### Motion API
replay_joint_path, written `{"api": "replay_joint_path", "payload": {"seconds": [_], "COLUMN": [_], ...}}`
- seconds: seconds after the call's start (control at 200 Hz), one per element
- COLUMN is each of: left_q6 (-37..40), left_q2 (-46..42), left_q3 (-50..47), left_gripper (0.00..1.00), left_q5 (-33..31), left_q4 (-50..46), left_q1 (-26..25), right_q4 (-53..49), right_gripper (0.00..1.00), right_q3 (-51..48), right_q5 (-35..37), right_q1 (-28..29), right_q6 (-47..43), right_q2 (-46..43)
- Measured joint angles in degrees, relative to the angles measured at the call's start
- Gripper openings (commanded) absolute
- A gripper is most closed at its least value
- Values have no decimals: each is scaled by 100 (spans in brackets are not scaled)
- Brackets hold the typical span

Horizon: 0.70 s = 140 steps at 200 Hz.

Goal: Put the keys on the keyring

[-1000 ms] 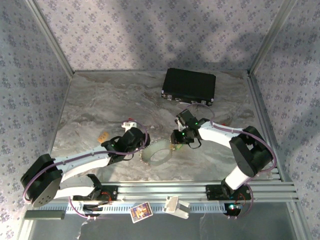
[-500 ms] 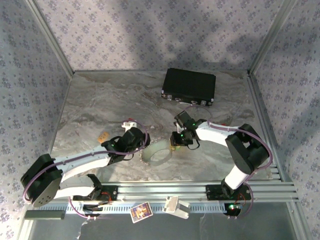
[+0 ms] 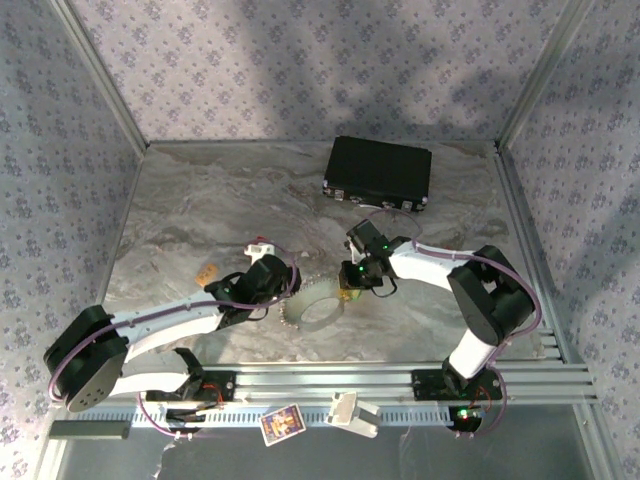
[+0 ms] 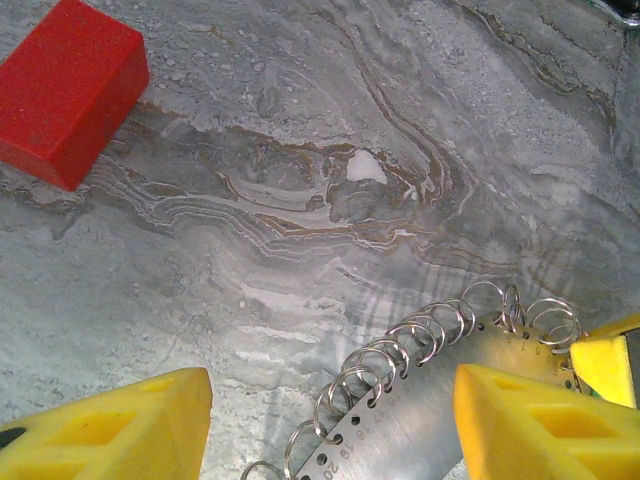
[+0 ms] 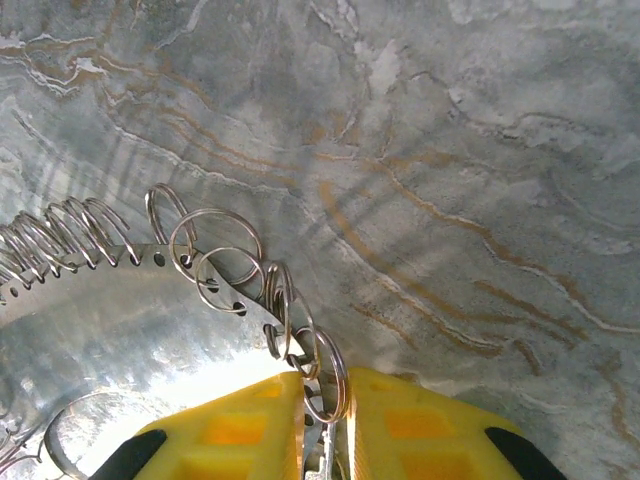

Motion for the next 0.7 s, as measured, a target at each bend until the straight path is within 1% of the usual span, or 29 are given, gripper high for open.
{"api": "replay_joint_path", "payload": {"seconds": [0.495, 0.605, 0.7], "left_q6": [-2, -2, -2], "left_q2": [0, 0, 0], "left_q3": [0, 0, 0], "left_gripper": [64, 64, 64], "left_q5": [0, 0, 0], "left_q4": [0, 0, 0], "left_q1": [0, 0, 0], "right_q4": [13, 26, 33], "right_gripper": [15, 11, 4], "right_q3": [98, 142, 197], "right_q5": [2, 0, 7], "right_q1": [-39, -48, -50], "right_q6": [-2, -17, -48], "right_q2": [105, 142, 170]}}
